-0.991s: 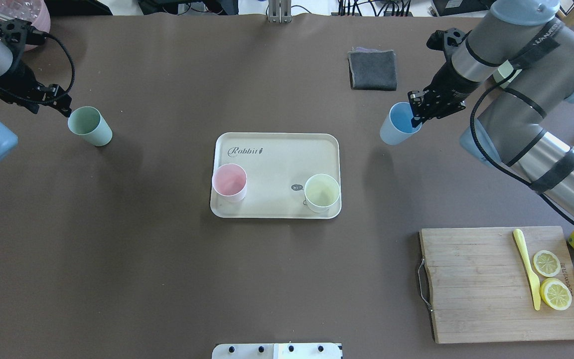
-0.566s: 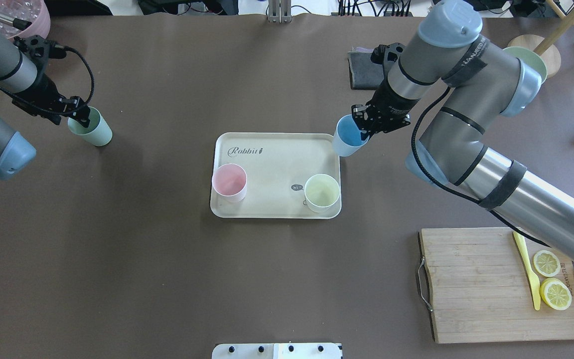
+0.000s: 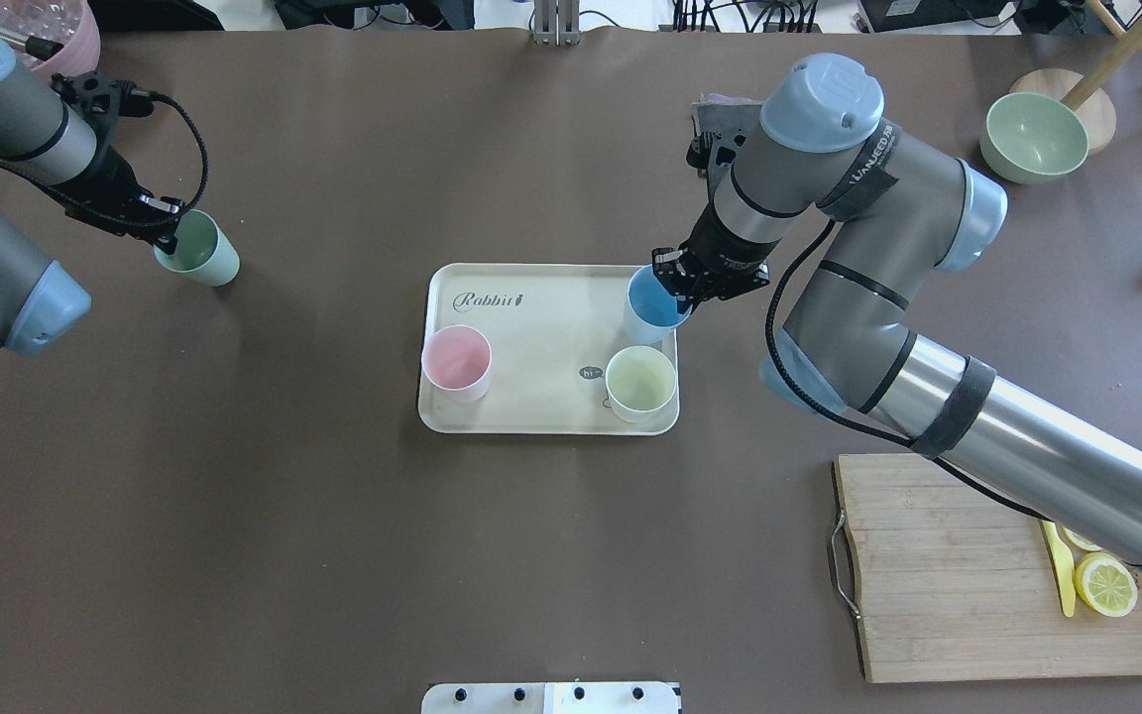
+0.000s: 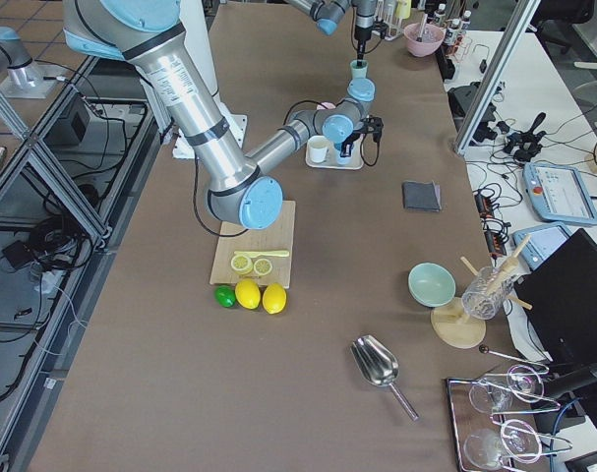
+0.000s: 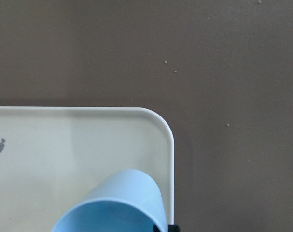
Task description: Place all cups on tray
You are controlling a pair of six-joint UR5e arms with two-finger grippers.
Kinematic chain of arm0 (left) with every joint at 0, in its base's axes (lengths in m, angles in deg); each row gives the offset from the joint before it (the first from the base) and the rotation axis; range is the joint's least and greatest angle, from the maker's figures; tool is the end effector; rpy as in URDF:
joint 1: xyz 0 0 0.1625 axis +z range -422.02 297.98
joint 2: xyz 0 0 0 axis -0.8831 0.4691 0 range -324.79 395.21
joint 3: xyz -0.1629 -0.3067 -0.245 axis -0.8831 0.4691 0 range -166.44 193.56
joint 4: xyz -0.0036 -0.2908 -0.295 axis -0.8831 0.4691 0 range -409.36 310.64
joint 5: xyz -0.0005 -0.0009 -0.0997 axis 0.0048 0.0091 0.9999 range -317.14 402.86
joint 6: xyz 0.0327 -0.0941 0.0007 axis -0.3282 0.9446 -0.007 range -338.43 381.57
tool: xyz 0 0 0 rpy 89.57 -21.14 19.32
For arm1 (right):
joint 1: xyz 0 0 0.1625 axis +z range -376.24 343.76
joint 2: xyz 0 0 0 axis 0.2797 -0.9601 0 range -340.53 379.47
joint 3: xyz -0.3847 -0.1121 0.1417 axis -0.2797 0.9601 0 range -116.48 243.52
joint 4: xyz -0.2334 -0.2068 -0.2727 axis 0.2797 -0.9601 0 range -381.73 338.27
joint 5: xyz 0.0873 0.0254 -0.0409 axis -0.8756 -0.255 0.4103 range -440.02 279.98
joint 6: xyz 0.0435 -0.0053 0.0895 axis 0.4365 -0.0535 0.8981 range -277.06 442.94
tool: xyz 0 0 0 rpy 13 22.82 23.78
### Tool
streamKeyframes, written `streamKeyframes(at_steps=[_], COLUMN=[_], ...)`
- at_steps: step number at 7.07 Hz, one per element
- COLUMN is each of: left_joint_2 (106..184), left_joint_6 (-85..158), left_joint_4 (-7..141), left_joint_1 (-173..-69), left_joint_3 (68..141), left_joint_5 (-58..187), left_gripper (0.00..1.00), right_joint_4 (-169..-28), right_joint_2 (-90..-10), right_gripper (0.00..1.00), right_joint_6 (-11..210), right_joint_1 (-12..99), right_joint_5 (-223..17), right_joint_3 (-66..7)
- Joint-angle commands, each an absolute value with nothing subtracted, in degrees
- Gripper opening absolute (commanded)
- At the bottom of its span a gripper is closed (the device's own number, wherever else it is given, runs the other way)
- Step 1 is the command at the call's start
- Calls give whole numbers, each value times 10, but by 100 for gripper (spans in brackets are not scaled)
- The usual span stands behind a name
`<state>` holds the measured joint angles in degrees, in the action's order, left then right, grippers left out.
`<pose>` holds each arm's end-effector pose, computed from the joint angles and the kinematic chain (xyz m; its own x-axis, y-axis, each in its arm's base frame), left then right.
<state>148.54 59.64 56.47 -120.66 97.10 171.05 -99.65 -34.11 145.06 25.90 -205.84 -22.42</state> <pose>0.2875 -0.6093 0.4509 0.6615 0.1035 -0.7427 -0.0381 0.9938 0.1046 -0.4772 -0.5330 0.2825 0.5802 0.0138 0.8144 0.0353 0.9985 -0.0420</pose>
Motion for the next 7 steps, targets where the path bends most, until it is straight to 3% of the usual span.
streamKeyframes(at_steps=[1,5,7], left_joint_2=[1537,1651,1691], left_joint_6=[605,880,928], left_joint_4=[469,455,495], left_joint_1=[-1227,-1079,-1045], left_joint_3=[1016,1026,963], left_joint_5=[1768,1679,1636], left_gripper=[0,0,0], right_joint_4=[-994,-999,-999], right_joint_2=[-340,-336,-387], right_gripper=[99,100,100], right_joint_6=[1450,1421,1369], right_joint_1=[254,340,383], right_joint_5=[-2052,-2121,-2152], right_joint_3=[-224,-231,-260])
